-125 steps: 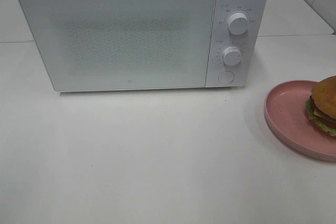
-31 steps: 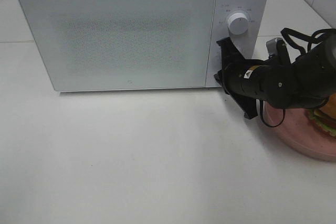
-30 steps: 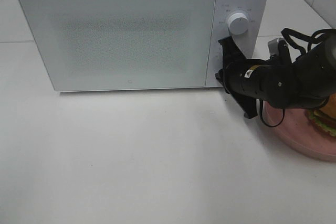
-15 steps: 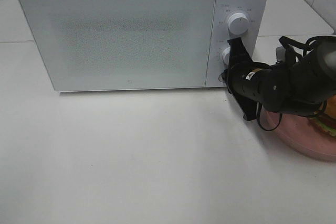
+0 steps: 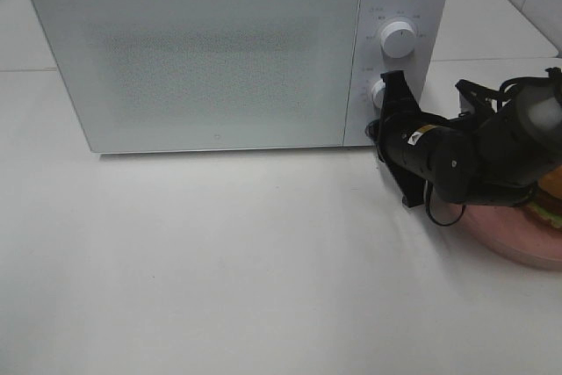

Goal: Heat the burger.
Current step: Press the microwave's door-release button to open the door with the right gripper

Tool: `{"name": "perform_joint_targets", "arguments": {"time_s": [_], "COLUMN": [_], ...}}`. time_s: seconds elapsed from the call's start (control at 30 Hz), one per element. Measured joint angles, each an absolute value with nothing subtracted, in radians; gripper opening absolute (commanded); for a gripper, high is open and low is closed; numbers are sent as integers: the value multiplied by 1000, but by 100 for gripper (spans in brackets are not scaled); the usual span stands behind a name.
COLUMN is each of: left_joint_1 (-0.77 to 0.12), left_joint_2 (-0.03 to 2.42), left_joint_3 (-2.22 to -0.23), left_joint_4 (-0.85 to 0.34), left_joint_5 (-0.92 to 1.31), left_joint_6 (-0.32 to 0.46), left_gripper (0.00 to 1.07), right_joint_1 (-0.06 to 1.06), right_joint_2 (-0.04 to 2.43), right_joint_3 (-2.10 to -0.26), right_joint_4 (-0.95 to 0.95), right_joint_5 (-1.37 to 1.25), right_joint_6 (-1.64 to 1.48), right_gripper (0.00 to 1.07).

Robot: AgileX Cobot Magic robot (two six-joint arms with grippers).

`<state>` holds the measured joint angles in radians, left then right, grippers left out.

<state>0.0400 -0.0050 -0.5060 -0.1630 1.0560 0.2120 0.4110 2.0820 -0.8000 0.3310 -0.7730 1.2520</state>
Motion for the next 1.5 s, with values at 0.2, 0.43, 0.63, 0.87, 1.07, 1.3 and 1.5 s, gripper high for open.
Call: {"name": "perform_joint_targets", "arguments": {"time_s": [0.2, 0.43, 0.63, 0.87, 1.07, 1.3, 1.5], "left_joint_1": [40, 40, 40, 40, 40, 40, 40], "left_joint_2": [-5, -5, -5, -5, -5, -5, -5], "left_joint_3": [-506, -506, -506, -506, -506, -506, -506], "left_joint_4": [-163, -163, -163, -163, -163, -163, -163], "left_joint_5": [1056, 1056, 1056, 1056, 1056, 1056, 1056], "left_joint_6": [212, 212, 212, 212, 212, 212, 212], "left_gripper": [0, 0, 0, 0, 0, 0, 0], "right_joint_1": [412, 411, 411, 411, 411, 411, 408], "right_joint_2": [2084, 2084, 2084, 2084, 2086, 2085, 2064], "right_joint_3": [-838, -851, -856, -864, -886, -895, -895], "right_joint_4": [357, 377, 387, 395, 417, 429, 409], "right_joint_5": [-700, -679, -671, -657, -626, -602, -560], "right_joint_6": [1247, 1223, 1217, 1187, 1173, 1171, 1163], "right_gripper": [3, 3, 3, 4, 5, 5, 6]}}
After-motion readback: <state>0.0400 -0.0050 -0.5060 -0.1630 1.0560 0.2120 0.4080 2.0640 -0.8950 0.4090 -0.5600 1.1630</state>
